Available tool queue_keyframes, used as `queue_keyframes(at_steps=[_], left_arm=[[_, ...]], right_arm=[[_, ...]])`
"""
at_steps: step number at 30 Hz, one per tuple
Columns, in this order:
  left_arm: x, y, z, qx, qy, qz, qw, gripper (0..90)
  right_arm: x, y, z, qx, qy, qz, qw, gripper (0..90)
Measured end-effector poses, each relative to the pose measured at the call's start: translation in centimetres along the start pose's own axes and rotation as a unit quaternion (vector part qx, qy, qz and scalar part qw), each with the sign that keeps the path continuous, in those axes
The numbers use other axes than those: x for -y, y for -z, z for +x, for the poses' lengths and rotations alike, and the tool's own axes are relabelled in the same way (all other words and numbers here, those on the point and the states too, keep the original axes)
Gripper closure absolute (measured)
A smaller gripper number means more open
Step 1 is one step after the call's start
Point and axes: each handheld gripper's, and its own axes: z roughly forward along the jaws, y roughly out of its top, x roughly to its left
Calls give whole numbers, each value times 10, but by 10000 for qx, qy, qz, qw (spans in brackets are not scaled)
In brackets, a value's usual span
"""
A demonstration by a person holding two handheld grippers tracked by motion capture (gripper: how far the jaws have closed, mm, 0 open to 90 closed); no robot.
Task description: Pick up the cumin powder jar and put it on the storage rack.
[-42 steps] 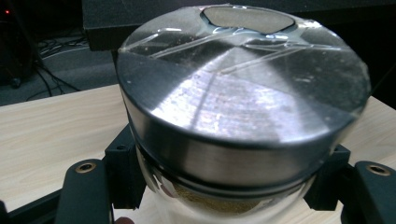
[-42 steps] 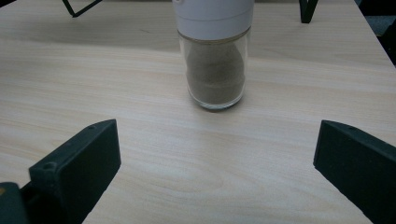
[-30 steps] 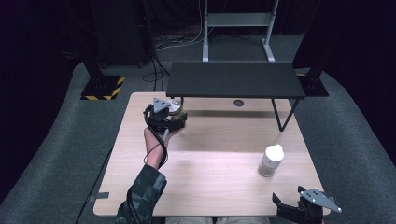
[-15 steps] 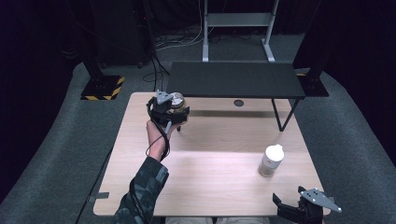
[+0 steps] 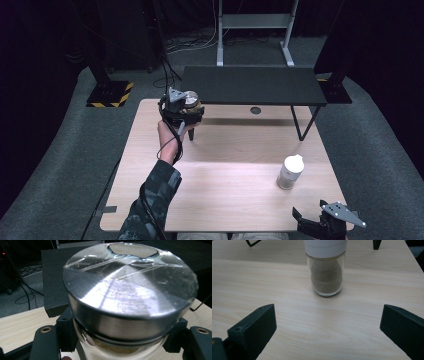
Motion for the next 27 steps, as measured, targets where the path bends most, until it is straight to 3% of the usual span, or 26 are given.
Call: queue_keyframes(at_steps=[8, 27], left_arm=[[-10, -4, 1, -13, 28, -46, 10000, 308], [-35, -9, -4, -24, -123, -135, 9998, 308]], right_arm=[[0, 0, 0, 18, 11, 23, 10000, 0], [-2, -1, 1, 17, 52, 89, 9999, 0]])
